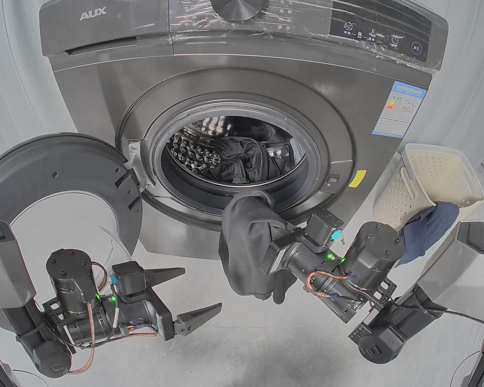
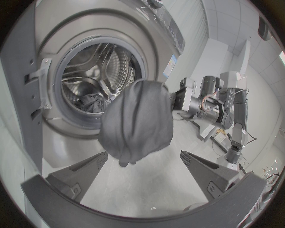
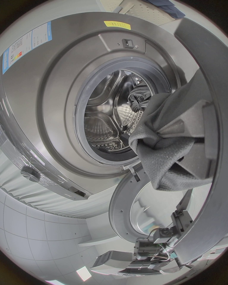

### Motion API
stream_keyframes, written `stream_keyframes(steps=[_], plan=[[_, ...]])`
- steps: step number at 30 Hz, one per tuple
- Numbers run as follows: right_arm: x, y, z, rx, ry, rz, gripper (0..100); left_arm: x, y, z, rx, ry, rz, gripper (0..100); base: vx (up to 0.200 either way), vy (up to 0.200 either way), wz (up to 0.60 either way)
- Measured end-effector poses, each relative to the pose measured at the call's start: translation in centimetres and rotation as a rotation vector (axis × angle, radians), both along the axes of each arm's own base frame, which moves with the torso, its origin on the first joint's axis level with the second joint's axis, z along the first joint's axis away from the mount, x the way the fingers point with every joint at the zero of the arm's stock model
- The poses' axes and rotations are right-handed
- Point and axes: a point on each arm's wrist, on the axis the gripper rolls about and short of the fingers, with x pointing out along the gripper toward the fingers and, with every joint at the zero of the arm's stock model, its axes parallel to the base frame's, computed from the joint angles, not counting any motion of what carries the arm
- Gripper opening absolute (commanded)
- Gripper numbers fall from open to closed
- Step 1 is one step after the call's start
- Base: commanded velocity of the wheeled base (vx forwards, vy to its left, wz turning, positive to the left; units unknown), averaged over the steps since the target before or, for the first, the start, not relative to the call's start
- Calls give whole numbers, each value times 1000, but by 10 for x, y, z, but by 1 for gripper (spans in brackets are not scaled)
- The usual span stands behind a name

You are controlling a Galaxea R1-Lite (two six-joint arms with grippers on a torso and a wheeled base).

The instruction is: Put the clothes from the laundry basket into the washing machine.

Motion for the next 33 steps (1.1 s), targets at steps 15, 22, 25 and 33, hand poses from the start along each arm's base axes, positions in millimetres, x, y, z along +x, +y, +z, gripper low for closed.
stream_keyframes(steps=[15,22,25,33], plan=[[-15,17,-5,-9,10,63,0,32,-42,1,-63,-53,-47,100,0,0,0],[-27,22,-3,-6,16,95,0,51,-49,-10,-57,-57,-6,100,0,0,0],[-35,24,-4,-6,27,109,0,61,-51,-13,-59,-65,35,100,0,0,0],[-47,23,-1,-2,36,130,0,81,-50,-23,-57,-68,79,100,0,0,0]])
